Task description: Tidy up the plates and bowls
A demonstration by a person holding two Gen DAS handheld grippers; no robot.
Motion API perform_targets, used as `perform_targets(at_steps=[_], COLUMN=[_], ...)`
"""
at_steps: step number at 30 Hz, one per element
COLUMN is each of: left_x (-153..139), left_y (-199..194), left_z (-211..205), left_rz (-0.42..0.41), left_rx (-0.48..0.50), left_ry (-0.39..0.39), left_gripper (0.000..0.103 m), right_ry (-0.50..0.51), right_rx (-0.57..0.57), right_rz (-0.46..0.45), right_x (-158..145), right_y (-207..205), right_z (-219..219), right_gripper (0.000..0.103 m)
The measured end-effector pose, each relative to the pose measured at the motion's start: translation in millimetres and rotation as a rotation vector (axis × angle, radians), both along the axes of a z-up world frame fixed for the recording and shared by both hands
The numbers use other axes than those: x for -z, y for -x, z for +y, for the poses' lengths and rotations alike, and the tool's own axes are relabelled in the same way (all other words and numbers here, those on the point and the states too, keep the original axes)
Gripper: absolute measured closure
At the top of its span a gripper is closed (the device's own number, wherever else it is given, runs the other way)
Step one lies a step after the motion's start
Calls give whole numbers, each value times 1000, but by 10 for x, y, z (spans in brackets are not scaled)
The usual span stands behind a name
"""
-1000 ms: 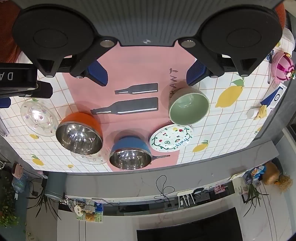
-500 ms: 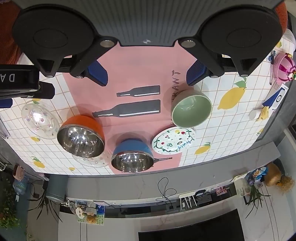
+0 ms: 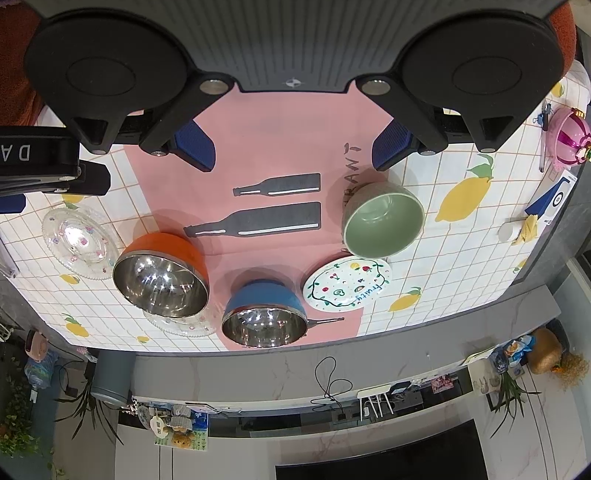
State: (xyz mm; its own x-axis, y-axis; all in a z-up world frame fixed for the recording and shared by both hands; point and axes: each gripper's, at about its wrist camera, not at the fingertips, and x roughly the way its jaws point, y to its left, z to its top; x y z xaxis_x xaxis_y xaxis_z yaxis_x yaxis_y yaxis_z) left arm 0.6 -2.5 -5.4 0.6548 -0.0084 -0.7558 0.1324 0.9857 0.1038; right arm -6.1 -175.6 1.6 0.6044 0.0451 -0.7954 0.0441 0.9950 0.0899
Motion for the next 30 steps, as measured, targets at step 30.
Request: perform_targets(at_steps=[30], left_x=[29], left_y=[-30], left_z=[11], left_rz=[16], left_rx=[-7], left_ry=[-19], left_gripper=[0], right_ry=[-6], right_rx=[1], right_rz=[11], right_x=[4], right_y=[-46], right_z=[-19], right_gripper=[3])
